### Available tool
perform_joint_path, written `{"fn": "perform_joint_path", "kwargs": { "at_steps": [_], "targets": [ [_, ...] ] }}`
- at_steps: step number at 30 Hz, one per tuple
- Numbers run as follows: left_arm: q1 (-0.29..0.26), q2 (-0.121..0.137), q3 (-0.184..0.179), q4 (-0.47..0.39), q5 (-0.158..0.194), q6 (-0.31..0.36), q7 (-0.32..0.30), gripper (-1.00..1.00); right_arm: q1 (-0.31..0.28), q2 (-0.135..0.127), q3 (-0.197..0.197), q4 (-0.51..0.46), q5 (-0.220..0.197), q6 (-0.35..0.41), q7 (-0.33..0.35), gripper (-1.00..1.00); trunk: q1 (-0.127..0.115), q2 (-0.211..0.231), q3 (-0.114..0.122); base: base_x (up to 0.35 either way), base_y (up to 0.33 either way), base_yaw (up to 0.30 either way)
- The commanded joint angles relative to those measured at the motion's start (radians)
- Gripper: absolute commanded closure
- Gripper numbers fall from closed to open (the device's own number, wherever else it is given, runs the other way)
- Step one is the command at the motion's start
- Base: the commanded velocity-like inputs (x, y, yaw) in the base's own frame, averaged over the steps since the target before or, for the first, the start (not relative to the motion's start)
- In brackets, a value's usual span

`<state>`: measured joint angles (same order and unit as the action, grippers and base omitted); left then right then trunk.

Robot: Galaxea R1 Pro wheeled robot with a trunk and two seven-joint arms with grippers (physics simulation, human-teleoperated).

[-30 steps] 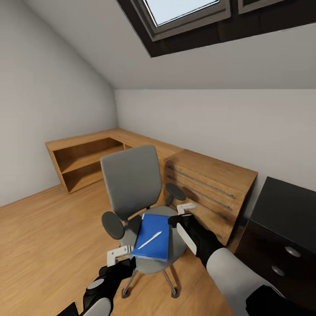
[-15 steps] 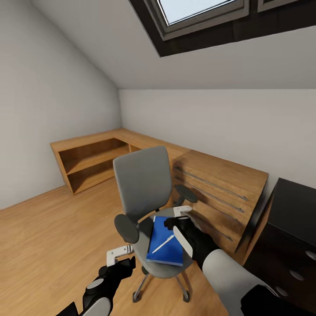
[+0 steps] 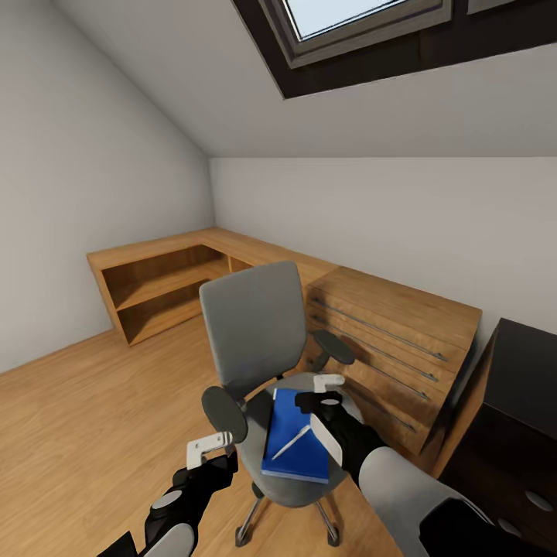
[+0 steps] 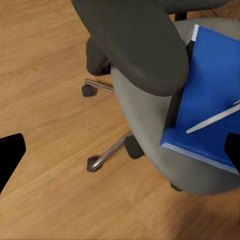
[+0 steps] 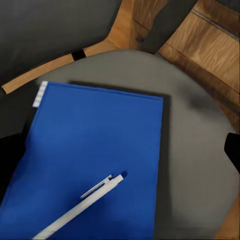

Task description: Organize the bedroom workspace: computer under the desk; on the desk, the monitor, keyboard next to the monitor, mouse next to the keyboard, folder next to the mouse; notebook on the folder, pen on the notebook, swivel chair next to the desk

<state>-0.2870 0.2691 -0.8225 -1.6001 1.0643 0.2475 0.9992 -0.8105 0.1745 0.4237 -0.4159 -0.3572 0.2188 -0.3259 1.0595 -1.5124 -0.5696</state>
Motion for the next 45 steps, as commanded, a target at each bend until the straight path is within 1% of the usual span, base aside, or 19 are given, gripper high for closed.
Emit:
{"fn": "perform_joint_path", "kwargs": {
  "at_steps": [1, 6, 12, 13, 14, 17, 20, 28, 31, 32, 34, 35, 36, 37, 38, 41, 43, 44, 45],
  "targets": [
    [-0.001, 0.001, -0.001, -0.002, 0.002, 0.006, 0.006, -1.00, -0.001, 0.000, 0.005, 0.010, -0.013, 0.008, -0.007, -1.00, 0.000, -0.001, -0.001, 0.016, 0.004, 0.000],
    [-0.001, 0.001, -0.001, -0.001, 0.002, 0.004, 0.008, -1.00, -0.002, 0.000, 0.003, 0.033, -0.032, 0.079, -0.007, -1.00, 0.000, -0.001, -0.001, 0.143, 0.068, 0.000],
    [-0.001, 0.001, 0.002, -0.002, 0.003, 0.004, 0.006, -1.00, -0.002, 0.000, 0.003, 0.036, -0.034, 0.097, -0.006, -1.00, 0.000, -0.001, -0.001, 0.132, 0.030, 0.000],
    [-0.001, 0.001, 0.008, -0.002, 0.004, 0.004, 0.007, -1.00, -0.002, 0.000, 0.003, 0.036, -0.034, 0.098, -0.005, -1.00, 0.000, -0.001, -0.001, 0.018, 0.004, 0.000],
    [-0.001, 0.001, 0.073, -0.004, 0.008, -0.006, 0.005, -1.00, -0.002, 0.000, 0.004, 0.035, -0.034, 0.099, -0.005, -1.00, 0.000, -0.001, -0.001, 0.005, 0.001, 0.000],
    [-0.001, 0.001, 0.100, -0.004, 0.010, -0.014, 0.003, -1.00, -0.002, 0.000, 0.004, 0.034, -0.034, 0.100, -0.005, -1.00, 0.000, -0.001, -0.001, 0.003, 0.001, 0.000],
    [-0.001, 0.001, 0.110, -0.004, 0.011, -0.017, 0.003, -1.00, -0.002, 0.000, 0.004, 0.033, -0.034, 0.100, -0.005, -1.00, 0.000, -0.001, -0.001, 0.000, 0.000, 0.000],
    [-0.001, 0.001, 0.117, -0.004, 0.012, -0.018, 0.003, -1.00, -0.002, 0.000, 0.004, 0.032, -0.034, 0.099, -0.005, -1.00, 0.000, -0.001, -0.001, 0.000, 0.000, 0.000],
    [-0.001, 0.004, 0.132, -0.003, 0.012, -0.019, 0.005, -1.00, -0.002, 0.000, 0.004, 0.032, -0.034, 0.099, -0.006, -1.00, 0.000, -0.001, -0.001, 0.000, 0.000, 0.000],
    [-0.001, 0.008, 0.150, -0.002, 0.013, -0.019, 0.010, -1.00, -0.002, 0.000, 0.004, 0.032, -0.034, 0.100, -0.006, -1.00, 0.000, -0.001, -0.001, 0.000, 0.000, 0.000],
    [-0.001, 0.016, 0.203, 0.004, 0.017, -0.019, 0.033, -1.00, -0.002, 0.000, 0.004, 0.032, -0.034, 0.100, -0.006, -1.00, 0.000, -0.001, -0.001, 0.000, 0.000, 0.000],
    [-0.001, 0.017, 0.218, 0.005, 0.019, -0.019, 0.040, -1.00, -0.002, 0.000, 0.004, 0.032, -0.034, 0.100, -0.006, -1.00, 0.000, -0.001, -0.001, 0.000, 0.000, 0.000],
    [-0.001, 0.019, 0.248, 0.007, 0.026, -0.019, 0.055, -1.00, -0.002, 0.000, 0.004, 0.032, -0.034, 0.100, -0.005, -1.00, 0.000, -0.001, -0.001, 0.000, 0.000, 0.000],
    [-0.001, 0.020, 0.264, 0.009, 0.031, -0.019, 0.060, -1.00, -0.002, 0.000, 0.004, 0.032, -0.034, 0.100, -0.005, -1.00, 0.000, -0.001, -0.001, 0.000, 0.000, 0.000],
    [-0.001, 0.021, 0.296, 0.015, 0.039, -0.019, 0.069, -1.00, -0.002, 0.000, 0.004, 0.032, -0.034, 0.100, -0.005, -1.00, 0.000, -0.001, -0.001, 0.000, 0.000, 0.000],
    [-0.001, 0.022, 0.343, 0.024, 0.048, -0.019, 0.076, -1.00, -0.002, 0.000, 0.004, 0.032, -0.034, 0.100, -0.005, -1.00, 0.000, -0.001, -0.001, 0.000, 0.000, 0.000],
    [-0.001, 0.022, 0.394, 0.031, 0.054, -0.019, 0.080, -1.00, -0.002, 0.000, 0.004, 0.032, -0.034, 0.100, -0.005, -1.00, 0.000, -0.001, -0.001, 0.000, 0.000, 0.000],
    [-0.001, 0.026, 0.431, 0.044, 0.056, -0.019, 0.081, -1.00, -0.002, 0.000, 0.004, 0.032, -0.034, 0.100, -0.005, -1.00, 0.000, -0.001, -0.001, 0.000, 0.000, 0.000],
    [-0.001, 0.028, 0.453, 0.053, 0.057, -0.019, 0.081, -1.00, -0.002, 0.000, 0.004, 0.032, -0.034, 0.100, -0.005, -1.00, 0.000, -0.001, -0.001, 0.000, 0.000, 0.000]
  ]
}}
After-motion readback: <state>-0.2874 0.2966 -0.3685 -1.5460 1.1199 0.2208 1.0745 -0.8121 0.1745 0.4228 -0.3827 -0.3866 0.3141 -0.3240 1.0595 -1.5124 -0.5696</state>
